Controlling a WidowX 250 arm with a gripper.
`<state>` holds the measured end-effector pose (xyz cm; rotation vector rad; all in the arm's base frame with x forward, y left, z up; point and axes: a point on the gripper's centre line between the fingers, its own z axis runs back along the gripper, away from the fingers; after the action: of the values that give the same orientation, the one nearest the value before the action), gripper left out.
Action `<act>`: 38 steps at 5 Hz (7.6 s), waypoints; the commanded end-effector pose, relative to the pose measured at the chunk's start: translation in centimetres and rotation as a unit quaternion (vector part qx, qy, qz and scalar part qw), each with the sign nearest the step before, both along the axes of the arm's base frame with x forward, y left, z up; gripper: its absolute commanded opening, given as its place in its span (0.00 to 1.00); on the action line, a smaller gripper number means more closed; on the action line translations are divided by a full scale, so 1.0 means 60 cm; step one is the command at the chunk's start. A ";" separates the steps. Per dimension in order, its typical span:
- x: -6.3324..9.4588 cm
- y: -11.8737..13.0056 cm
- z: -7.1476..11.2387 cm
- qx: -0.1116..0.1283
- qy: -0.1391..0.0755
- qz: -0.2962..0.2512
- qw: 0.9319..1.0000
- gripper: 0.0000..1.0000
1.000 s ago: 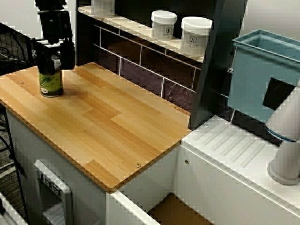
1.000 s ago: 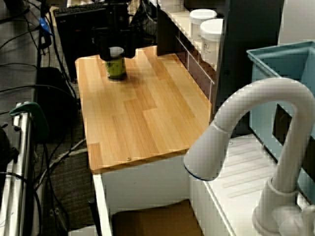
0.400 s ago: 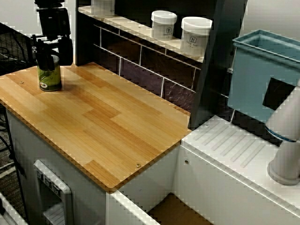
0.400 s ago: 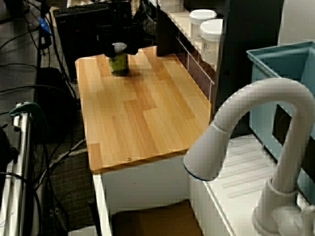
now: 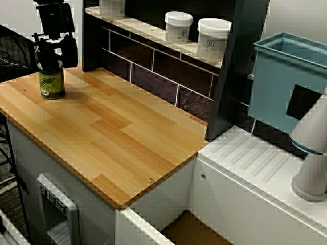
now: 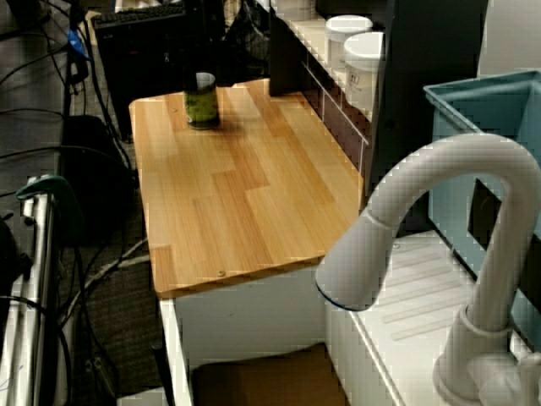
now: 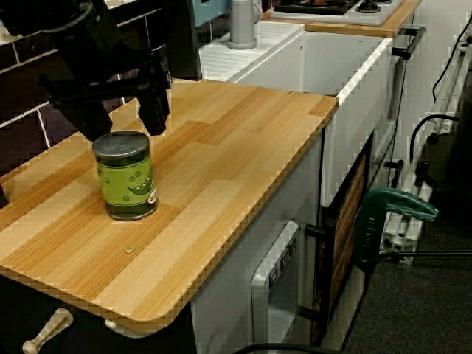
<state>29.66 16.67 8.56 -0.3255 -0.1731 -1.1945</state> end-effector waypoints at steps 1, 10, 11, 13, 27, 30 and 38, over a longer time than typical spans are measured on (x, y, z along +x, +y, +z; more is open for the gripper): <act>0.007 0.017 0.067 0.006 -0.033 0.023 0.999 1.00; -0.075 0.107 -0.011 0.113 -0.011 0.055 0.992 1.00; -0.078 0.097 -0.031 0.121 -0.007 0.114 0.986 1.00; -0.064 0.088 -0.041 0.123 0.000 0.131 0.984 1.00; -0.009 -0.220 -0.037 0.071 0.021 0.135 0.988 1.00; -0.041 -0.290 -0.059 0.087 0.027 0.110 0.990 1.00; -0.042 -0.249 0.074 0.043 -0.022 0.422 0.905 1.00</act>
<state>26.91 1.95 11.01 -0.1373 -0.2033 -0.3454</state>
